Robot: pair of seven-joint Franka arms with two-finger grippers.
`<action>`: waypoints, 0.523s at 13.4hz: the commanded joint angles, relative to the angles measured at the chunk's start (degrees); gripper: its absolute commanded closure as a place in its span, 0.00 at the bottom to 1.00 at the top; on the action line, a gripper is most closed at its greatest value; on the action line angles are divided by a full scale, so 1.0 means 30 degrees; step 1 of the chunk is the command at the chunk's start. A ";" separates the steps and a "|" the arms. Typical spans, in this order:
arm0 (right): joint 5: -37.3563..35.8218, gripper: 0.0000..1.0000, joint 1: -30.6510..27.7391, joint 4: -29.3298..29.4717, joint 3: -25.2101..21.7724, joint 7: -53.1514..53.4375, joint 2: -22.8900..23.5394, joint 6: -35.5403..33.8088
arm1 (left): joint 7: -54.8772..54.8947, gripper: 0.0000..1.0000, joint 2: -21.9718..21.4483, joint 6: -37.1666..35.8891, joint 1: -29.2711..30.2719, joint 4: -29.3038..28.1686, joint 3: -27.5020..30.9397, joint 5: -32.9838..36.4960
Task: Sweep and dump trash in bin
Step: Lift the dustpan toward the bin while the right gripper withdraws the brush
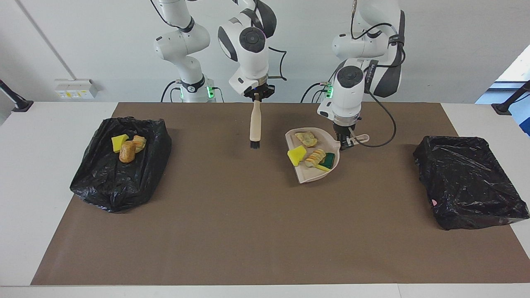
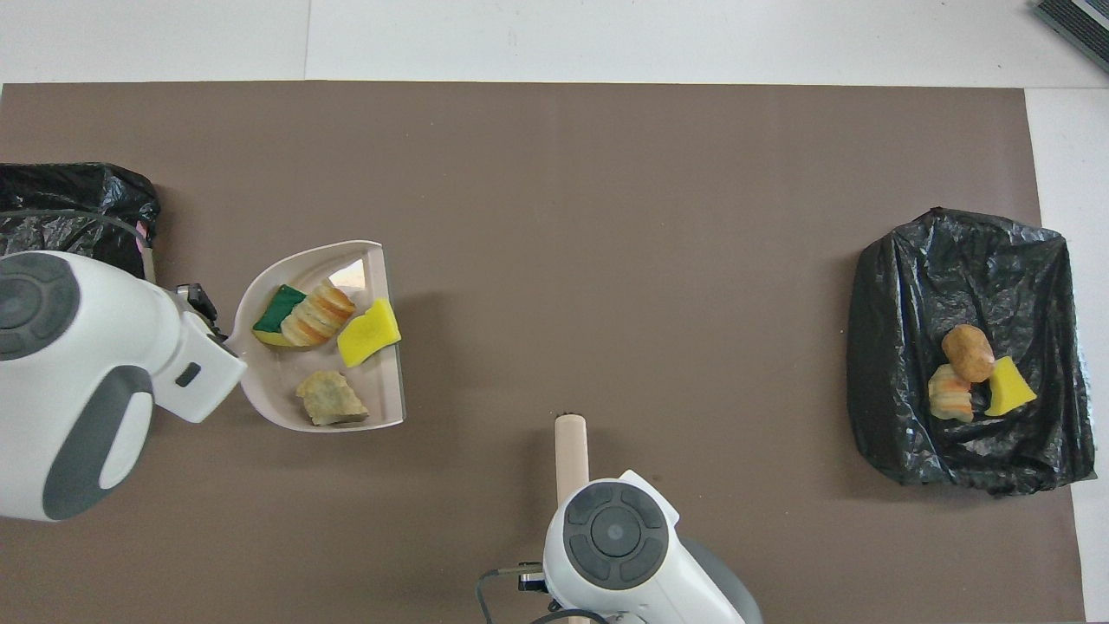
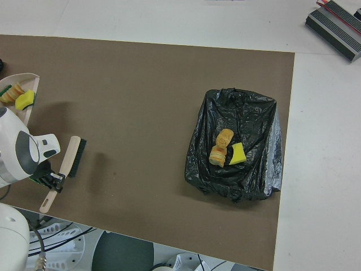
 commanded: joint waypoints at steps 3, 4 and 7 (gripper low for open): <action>0.0345 1.00 0.0626 -0.3069 -0.0034 0.0041 -0.1295 0.2429 | 0.4124 1.00 0.1094 -0.0851 -0.0525 0.3135 0.4478 -0.0372; 0.0403 1.00 0.0743 -0.3333 -0.0034 0.0158 -0.1208 0.2955 | 0.4656 1.00 0.1503 -0.0967 -0.0671 0.3982 0.5357 -0.0343; 0.0404 1.00 0.1272 -0.3891 -0.0034 0.0247 -0.0973 0.3722 | 0.6764 1.00 0.3464 -0.2135 -0.0731 0.7378 0.7614 -0.0372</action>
